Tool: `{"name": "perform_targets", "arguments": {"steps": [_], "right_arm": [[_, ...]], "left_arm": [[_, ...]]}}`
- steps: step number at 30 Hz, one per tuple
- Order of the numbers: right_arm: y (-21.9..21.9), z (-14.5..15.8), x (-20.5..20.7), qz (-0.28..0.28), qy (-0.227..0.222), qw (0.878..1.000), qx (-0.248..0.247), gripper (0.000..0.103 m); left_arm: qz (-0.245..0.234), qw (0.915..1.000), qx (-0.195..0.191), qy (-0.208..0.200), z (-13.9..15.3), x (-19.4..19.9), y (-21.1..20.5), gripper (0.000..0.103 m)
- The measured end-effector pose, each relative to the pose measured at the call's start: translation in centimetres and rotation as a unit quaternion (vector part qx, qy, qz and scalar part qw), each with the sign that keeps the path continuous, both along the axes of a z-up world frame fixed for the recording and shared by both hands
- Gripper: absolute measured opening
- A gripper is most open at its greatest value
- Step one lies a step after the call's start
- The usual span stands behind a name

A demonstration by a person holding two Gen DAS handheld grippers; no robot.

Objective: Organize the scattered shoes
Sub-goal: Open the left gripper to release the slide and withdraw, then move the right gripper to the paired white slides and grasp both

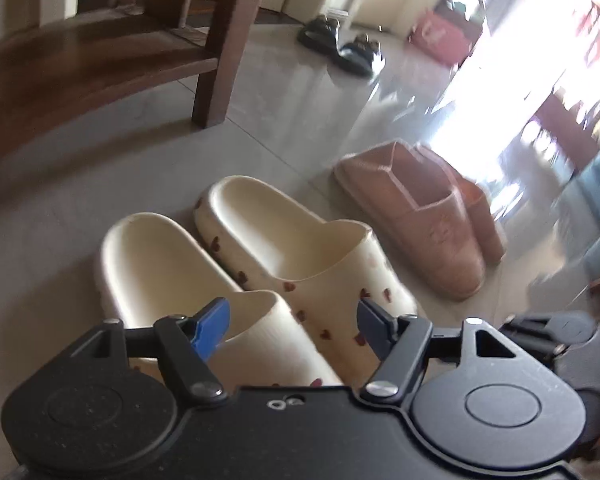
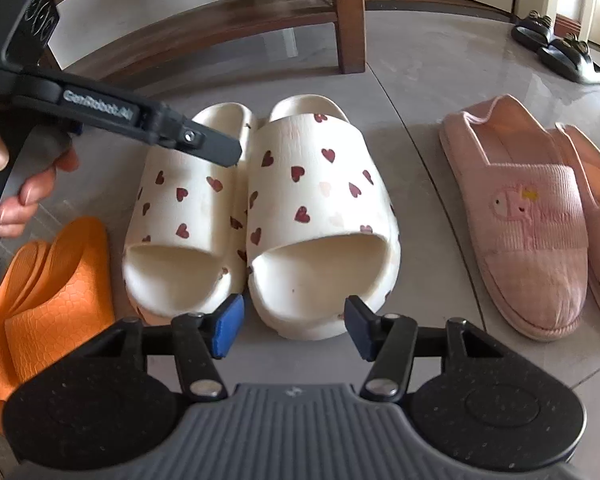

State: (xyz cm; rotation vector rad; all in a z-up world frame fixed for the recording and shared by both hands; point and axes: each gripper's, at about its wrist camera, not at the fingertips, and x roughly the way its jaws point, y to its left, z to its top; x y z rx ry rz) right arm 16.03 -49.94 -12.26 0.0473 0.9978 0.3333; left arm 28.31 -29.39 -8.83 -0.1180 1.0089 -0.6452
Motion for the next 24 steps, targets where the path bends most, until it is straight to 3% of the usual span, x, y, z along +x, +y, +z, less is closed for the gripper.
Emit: {"name": "perform_targets", "arguments": {"steps": [5,10,17,18,21,24], "right_arm": [[-0.5,0.3,-0.8,-0.010,-0.001,1.000,-0.002,0.062],[-0.9,1.4,-2.3,-0.010,-0.048,0.999,-0.025,0.073],[0.3,2.4,-2.9,-0.022,-0.093,0.995,-0.014,0.083],[0.3,2.7,-3.1,-0.028,-0.104,0.994,-0.015,0.088],[0.3,3.8,-3.9,-0.049,-0.143,0.988,-0.020,0.088],[-0.2,4.8,-4.7,-0.068,-0.167,0.984,0.011,0.096]], "left_arm": [[0.056,0.9984,-0.009,0.011,1.5,-0.9,2.4,0.070],[0.109,0.9929,-0.046,-0.008,4.1,-4.4,6.5,0.071],[0.108,0.9865,0.085,-0.089,5.4,-11.1,5.8,0.071],[0.109,0.9857,0.090,-0.092,5.4,-11.4,5.9,0.071],[0.135,0.9825,0.095,-0.087,5.0,-13.4,7.6,0.071],[0.174,0.9791,0.085,-0.063,4.3,-14.6,9.4,0.071]]}}
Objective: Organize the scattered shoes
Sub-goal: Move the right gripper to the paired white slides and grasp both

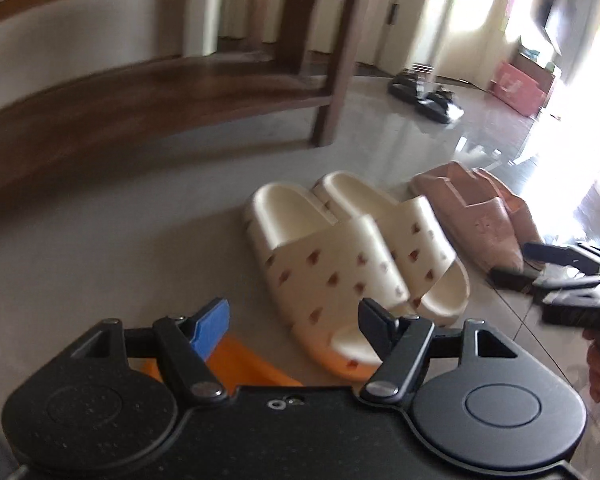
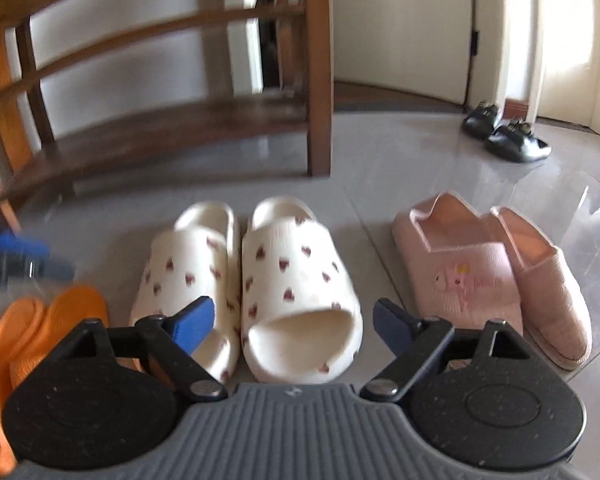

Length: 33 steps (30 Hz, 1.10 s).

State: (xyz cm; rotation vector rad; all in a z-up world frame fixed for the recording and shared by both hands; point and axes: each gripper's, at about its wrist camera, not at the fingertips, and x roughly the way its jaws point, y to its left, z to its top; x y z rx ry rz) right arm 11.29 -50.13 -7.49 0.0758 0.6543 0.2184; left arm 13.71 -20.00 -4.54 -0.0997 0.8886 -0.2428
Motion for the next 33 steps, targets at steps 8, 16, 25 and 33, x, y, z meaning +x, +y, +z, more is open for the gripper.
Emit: {"name": "perform_targets", "arguments": {"steps": [8,16,25,33], "right_arm": [[0.8,0.4,-0.7,0.019,-0.017,1.000,0.007,0.096],[2.7,-0.7,-1.0,0.100,0.014,0.995,0.006,0.096],[4.2,-4.1,0.2,0.085,0.064,0.992,-0.072,0.035],[5.3,-5.7,1.2,0.065,0.049,0.995,-0.058,0.051]], "left_arm": [[0.093,0.9950,-0.030,0.022,-1.8,-3.8,3.7,0.071],[0.102,0.9938,-0.031,0.033,-1.8,-4.9,5.3,0.071],[0.067,0.9965,-0.038,0.032,-1.8,-5.3,4.2,0.071],[0.048,0.9983,-0.025,0.022,-1.7,-5.8,3.7,0.071]]}}
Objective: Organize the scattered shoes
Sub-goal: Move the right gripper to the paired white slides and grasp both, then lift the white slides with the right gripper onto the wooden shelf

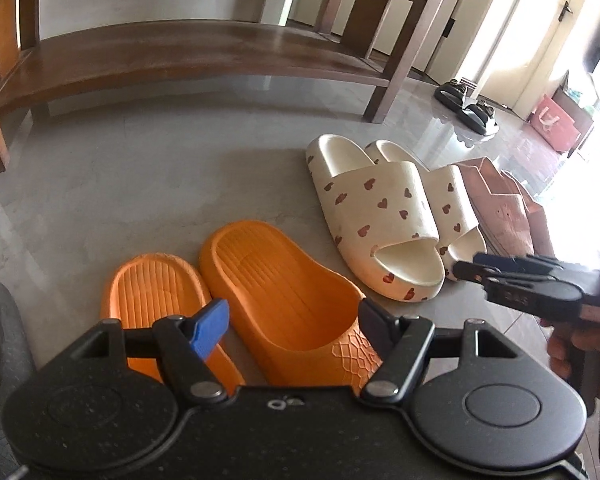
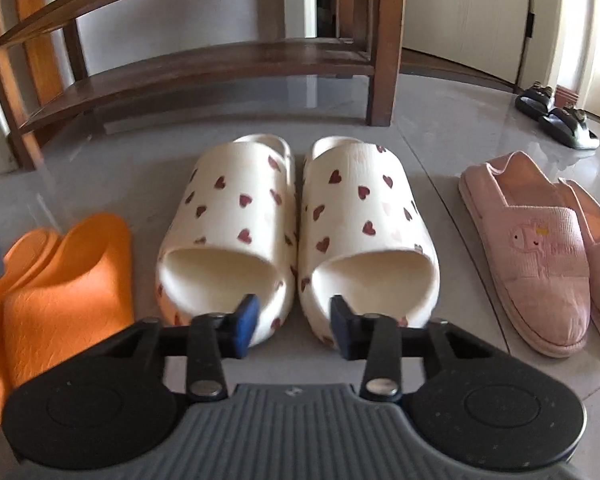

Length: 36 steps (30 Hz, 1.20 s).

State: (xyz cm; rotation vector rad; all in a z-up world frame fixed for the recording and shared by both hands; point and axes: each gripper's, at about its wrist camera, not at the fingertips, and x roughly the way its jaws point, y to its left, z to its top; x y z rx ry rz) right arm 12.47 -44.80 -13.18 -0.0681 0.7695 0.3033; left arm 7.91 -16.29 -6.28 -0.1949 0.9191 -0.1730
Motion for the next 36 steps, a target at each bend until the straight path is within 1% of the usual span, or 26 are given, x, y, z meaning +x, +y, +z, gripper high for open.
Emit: {"name": "perform_targets", "arguments": {"steps": [4,8,9,14,17,19,22,24,25,29,33,36], "right_arm": [[0.4,-0.9,1.3,-0.009,0.000,1.000,0.016,0.051],[1.0,-1.8,2.1,-0.020,-0.012,1.000,0.010,0.052],[1.2,-2.0,2.3,-0.022,-0.015,1.000,0.010,0.056],[2.3,-2.8,3.3,-0.039,-0.043,0.998,0.006,0.059],[2.2,-3.0,3.6,-0.045,-0.060,0.997,0.019,0.050],[2.0,-2.9,3.7,-0.041,-0.067,0.997,0.027,0.038],[1.5,-2.3,4.1,-0.023,-0.070,0.996,0.046,0.027],[1.3,-1.9,4.4,-0.013,-0.075,0.996,0.055,0.024],[1.2,-1.5,4.4,-0.006,-0.084,0.995,0.056,0.023],[0.9,0.1,4.4,0.004,-0.110,0.992,0.058,0.023],[0.2,1.3,4.1,-0.002,-0.111,0.990,0.084,0.023],[-0.2,2.9,3.0,-0.006,-0.128,0.987,0.100,0.024]], "left_arm": [[-0.006,1.0000,0.001,-0.001,0.0,0.0,0.0,0.071],[-0.007,0.9999,-0.002,0.011,-0.5,-0.1,0.1,0.071],[-0.007,0.9999,-0.003,0.012,-0.6,-0.1,0.1,0.071],[-0.013,0.9997,-0.006,0.018,-0.9,-0.1,0.2,0.071],[-0.016,0.9996,-0.007,0.020,-1.0,-0.2,0.2,0.071],[-0.018,0.9996,-0.008,0.022,-1.1,-0.2,0.2,0.071],[-0.015,0.9996,-0.007,0.022,-1.1,-0.5,0.3,0.071],[-0.015,0.9996,-0.006,0.021,-1.1,-0.5,0.3,0.071],[-0.015,0.9996,-0.006,0.021,-1.1,-0.5,0.3,0.071],[-0.016,0.9997,-0.008,0.016,-0.9,-0.4,0.2,0.071],[-0.021,0.9997,-0.012,0.003,-0.5,-0.2,0.1,0.071],[-0.026,0.9996,-0.014,-0.002,-0.3,-0.2,0.0,0.071]]}}
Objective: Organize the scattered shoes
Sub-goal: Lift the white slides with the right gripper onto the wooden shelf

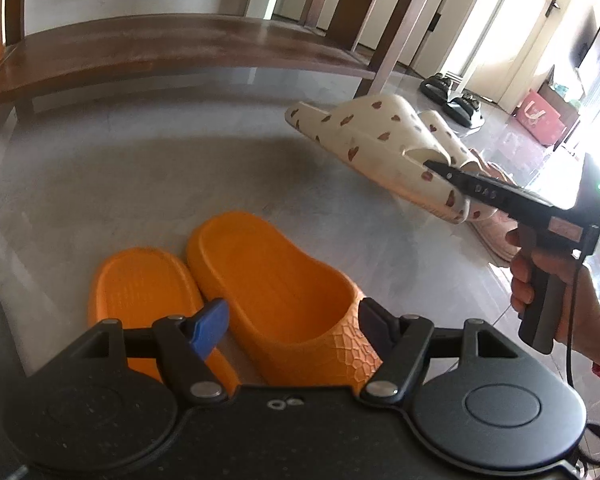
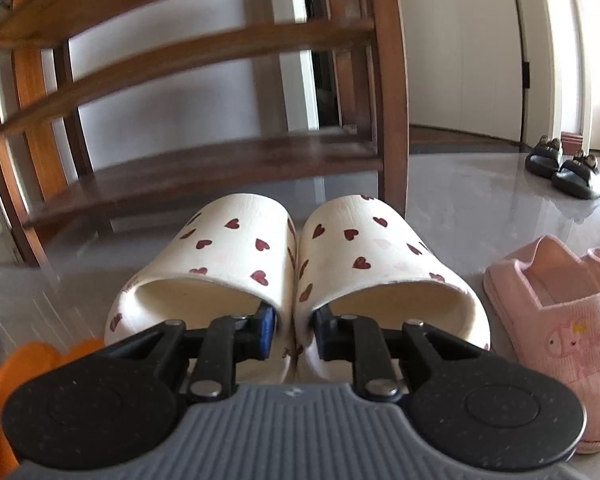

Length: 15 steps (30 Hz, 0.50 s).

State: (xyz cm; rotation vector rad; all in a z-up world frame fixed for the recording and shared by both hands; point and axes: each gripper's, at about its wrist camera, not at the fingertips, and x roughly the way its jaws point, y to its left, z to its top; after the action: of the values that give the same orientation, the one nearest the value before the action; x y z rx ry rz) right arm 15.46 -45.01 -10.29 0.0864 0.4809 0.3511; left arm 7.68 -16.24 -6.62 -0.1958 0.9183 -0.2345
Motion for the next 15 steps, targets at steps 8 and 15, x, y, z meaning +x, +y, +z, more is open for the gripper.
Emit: {"name": "perform_targets", "arguments": {"steps": [8,15], "right_arm": [[1.3,4.5,3.6,0.015,-0.071,0.997,-0.010,0.024],[6.0,4.8,13.1,0.016,-0.081,0.995,-0.064,0.024]], "left_arm": [[-0.009,0.9999,-0.003,-0.007,0.2,0.2,-0.3,0.071],[0.012,0.9998,-0.007,-0.015,0.9,0.2,1.0,0.071]]}}
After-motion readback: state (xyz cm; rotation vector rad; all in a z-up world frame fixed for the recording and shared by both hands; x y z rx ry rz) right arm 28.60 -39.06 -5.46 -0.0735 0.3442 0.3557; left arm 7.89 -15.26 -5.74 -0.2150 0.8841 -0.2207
